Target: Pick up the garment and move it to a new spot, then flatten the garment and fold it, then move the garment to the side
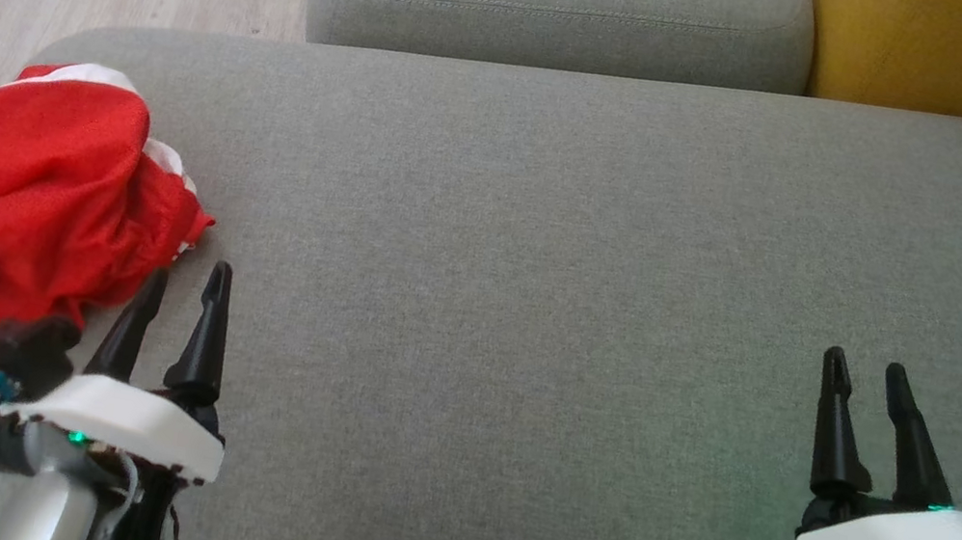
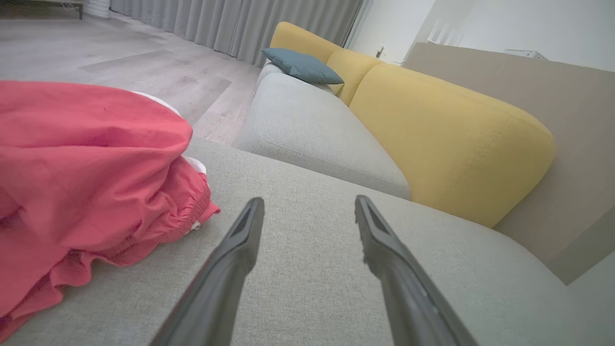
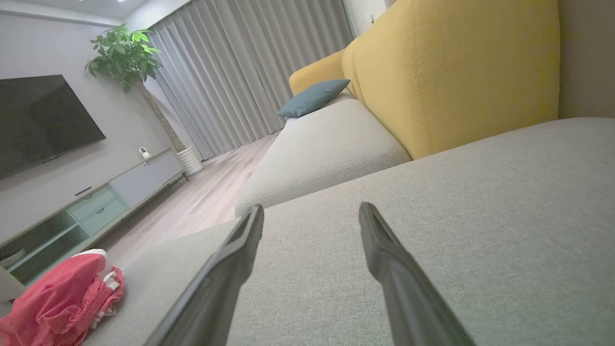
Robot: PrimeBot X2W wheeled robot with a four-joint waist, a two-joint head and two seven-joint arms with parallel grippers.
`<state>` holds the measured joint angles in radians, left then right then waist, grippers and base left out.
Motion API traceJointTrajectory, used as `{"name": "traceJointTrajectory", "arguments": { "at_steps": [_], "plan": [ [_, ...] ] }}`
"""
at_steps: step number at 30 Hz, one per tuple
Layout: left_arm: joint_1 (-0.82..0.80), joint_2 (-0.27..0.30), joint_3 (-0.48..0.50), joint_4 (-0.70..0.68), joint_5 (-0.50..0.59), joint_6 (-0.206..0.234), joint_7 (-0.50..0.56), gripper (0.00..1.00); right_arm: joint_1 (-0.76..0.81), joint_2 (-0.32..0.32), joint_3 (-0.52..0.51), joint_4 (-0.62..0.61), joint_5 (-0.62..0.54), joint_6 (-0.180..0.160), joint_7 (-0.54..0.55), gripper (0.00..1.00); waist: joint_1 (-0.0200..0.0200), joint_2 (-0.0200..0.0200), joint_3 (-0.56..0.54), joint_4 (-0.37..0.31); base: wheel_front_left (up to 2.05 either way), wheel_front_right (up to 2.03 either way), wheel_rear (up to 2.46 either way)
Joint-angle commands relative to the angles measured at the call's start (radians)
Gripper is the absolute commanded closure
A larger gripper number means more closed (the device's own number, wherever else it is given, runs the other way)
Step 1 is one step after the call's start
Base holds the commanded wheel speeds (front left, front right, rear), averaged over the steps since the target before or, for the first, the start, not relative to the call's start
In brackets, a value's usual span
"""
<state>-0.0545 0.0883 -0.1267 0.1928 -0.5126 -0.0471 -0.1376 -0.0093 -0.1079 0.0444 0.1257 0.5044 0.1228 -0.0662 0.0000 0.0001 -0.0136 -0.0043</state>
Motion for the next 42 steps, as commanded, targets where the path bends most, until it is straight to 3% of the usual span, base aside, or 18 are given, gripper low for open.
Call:
{"name": "traceJointTrajectory", "arguments": {
  "at_steps": [1, 30, 42],
  "plan": [
    [-0.054, 0.021, 0.014, -0.038, 0.040, 0.006, -0.018, 0.00, -0.022, -0.015, 0.022, -0.043, -0.042, 0.006, -0.016, 0.00, 0.0000, -0.0001, 0.000, -0.001, 0.00, 0.00, 0.00],
    [-0.061, 0.023, -0.013, 0.041, 0.363, 0.063, -0.109, 0.00, -0.001, 0.007, 0.044, -0.066, -0.353, 0.008, -0.056, 0.00, 0.0000, -0.0001, -0.005, -0.014, 0.00, 0.00, 0.00],
    [-0.064, 0.011, -0.001, 0.066, 0.385, 0.065, -0.124, 0.00, 0.001, 0.013, 0.042, -0.065, -0.378, 0.008, -0.068, 0.00, 0.0000, -0.0001, -0.004, -0.014, 0.00, 0.00, 0.00]
  ]
}}
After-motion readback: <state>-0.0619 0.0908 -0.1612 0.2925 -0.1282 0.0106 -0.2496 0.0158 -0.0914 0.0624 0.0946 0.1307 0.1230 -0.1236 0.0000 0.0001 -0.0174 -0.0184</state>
